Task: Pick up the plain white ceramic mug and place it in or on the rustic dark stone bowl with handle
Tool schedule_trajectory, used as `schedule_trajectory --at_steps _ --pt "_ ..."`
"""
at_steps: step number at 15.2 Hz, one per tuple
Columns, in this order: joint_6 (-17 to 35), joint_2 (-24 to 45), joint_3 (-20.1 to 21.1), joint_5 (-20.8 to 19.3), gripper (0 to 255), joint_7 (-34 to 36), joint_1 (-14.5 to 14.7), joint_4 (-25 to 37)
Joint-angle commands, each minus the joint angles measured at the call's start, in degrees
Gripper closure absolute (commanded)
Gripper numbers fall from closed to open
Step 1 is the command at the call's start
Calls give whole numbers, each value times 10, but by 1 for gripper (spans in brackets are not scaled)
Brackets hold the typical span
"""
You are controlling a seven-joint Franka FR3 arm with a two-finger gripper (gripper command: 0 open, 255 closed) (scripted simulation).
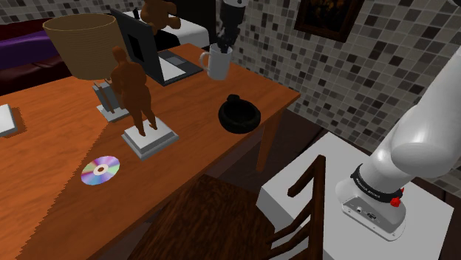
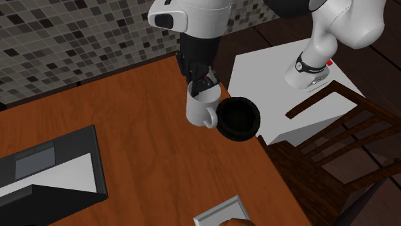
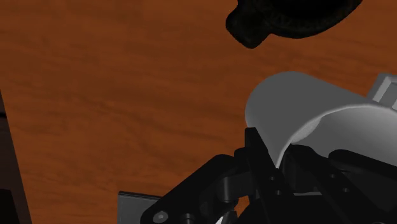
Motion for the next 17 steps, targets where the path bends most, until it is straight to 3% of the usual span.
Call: schedule_trajectory --at_steps 1,8,17 --pt "4 -46 4 5 255 7 4 -49" --pt "2 -197 17 25 255 27 19 -196" --pt "72 -186 20 27 255 25 20 -255"
